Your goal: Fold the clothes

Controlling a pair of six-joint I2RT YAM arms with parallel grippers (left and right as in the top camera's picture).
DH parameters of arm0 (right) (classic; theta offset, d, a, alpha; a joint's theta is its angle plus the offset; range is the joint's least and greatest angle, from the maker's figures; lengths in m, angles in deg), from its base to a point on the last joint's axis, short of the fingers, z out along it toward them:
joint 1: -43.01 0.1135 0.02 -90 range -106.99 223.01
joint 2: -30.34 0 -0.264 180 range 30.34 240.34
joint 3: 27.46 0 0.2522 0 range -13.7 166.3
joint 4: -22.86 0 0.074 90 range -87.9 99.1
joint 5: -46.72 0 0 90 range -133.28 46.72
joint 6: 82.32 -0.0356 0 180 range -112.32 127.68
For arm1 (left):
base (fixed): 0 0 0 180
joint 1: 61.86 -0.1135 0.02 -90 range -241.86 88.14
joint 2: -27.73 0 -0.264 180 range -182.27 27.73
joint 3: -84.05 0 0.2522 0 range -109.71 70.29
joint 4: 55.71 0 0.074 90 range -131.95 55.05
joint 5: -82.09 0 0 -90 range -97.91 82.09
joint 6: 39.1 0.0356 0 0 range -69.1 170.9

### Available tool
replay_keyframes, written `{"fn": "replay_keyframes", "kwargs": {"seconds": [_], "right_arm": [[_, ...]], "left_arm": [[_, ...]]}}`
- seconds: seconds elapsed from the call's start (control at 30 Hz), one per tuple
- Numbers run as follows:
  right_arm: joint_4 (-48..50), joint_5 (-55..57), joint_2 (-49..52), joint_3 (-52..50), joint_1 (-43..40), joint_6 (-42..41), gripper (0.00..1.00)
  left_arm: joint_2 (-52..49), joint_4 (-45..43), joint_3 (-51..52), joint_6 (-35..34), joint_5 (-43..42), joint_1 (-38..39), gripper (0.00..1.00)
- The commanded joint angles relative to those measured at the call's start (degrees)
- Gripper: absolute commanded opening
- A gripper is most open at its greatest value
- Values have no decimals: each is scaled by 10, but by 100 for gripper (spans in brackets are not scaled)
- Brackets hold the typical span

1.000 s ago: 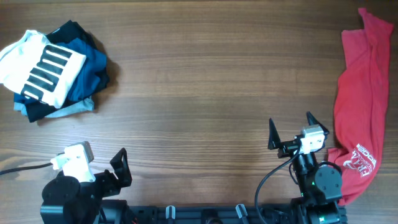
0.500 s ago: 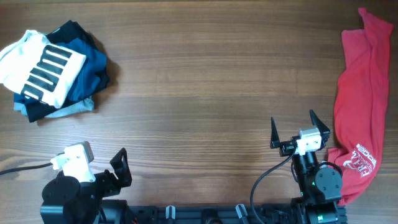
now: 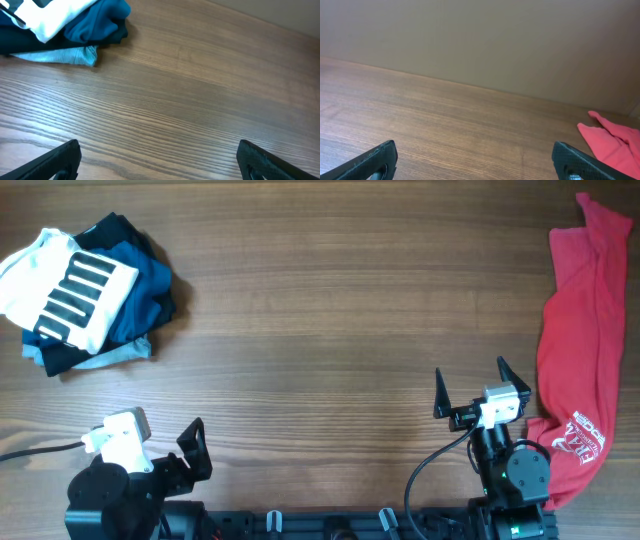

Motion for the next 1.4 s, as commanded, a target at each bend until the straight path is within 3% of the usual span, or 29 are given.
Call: {"fn": "replay_keyframes", "kwargs": {"seconds": [0.0, 1.37], "right_arm": [[0, -11, -7, -3, -4, -29, 100], [0, -11, -7, -3, -4, -23, 100]], "left_arm": [[0, -2, 3, -5, 5, -3, 100], [9, -2, 3, -5, 5, -3, 100]]}}
